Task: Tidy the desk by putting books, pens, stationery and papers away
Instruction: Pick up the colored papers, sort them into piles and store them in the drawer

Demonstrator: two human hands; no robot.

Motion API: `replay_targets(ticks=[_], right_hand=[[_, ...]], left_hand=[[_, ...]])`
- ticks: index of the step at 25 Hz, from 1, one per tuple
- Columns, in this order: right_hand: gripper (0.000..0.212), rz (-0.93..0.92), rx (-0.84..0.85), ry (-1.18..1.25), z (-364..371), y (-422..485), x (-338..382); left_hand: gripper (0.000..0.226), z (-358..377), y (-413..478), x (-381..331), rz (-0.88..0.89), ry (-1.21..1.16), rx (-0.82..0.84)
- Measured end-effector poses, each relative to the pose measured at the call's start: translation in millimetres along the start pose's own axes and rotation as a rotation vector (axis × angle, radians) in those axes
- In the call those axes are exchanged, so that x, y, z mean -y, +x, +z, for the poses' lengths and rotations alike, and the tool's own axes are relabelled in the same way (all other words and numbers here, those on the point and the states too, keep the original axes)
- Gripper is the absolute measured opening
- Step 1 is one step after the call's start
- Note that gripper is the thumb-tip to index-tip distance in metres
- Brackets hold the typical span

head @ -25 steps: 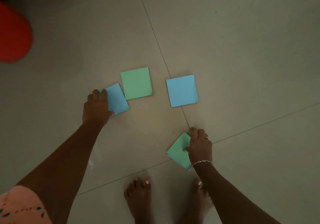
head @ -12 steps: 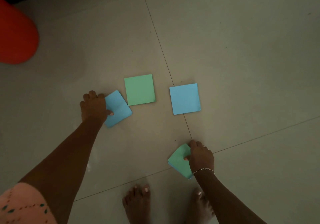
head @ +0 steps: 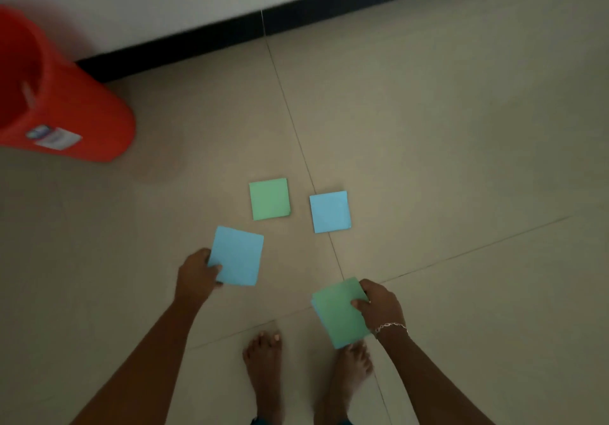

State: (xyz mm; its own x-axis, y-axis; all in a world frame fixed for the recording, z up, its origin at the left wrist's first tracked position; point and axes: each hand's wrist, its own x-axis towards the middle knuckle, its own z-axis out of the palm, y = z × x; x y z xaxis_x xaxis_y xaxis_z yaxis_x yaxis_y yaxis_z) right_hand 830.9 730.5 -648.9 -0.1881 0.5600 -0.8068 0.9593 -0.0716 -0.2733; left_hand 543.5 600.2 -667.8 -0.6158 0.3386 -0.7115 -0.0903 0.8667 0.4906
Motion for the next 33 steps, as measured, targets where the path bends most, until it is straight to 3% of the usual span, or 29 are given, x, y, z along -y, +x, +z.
replay_targets(ticks=[5, 10, 17, 25, 33], right_hand=[[0.027, -0.057, -0.141, 0.211, -90.3, -97.8, 49.9], [0.022, -0.172, -0.277, 0.446, -199.0, -199.7, 131.7], [0.020, -0.303, -0.303, 0.713, -292.4, -327.9, 252.6], [0.022, -0.577, -0.166, 0.697, -304.5, -420.4, 367.1], [0.026, -0.813, 0.125, 0.499, -209.8, -496.4, 447.1]], left_hand=[[0.021, -56.6, -112.7, -87.1, -0.045, -0.349, 0.065], [0.023, -157.9, -214.3, -195.0, 0.066, -0.470, 0.116], [0.029, -303.3, -330.4, -270.7, 0.201, -0.677, 0.069], [0.022, -391.5, -425.0, -254.2, 0.229, -0.928, -0.137], [0.020, -452.9, -524.7, -140.6, 0.147, -1.079, -0.510]])
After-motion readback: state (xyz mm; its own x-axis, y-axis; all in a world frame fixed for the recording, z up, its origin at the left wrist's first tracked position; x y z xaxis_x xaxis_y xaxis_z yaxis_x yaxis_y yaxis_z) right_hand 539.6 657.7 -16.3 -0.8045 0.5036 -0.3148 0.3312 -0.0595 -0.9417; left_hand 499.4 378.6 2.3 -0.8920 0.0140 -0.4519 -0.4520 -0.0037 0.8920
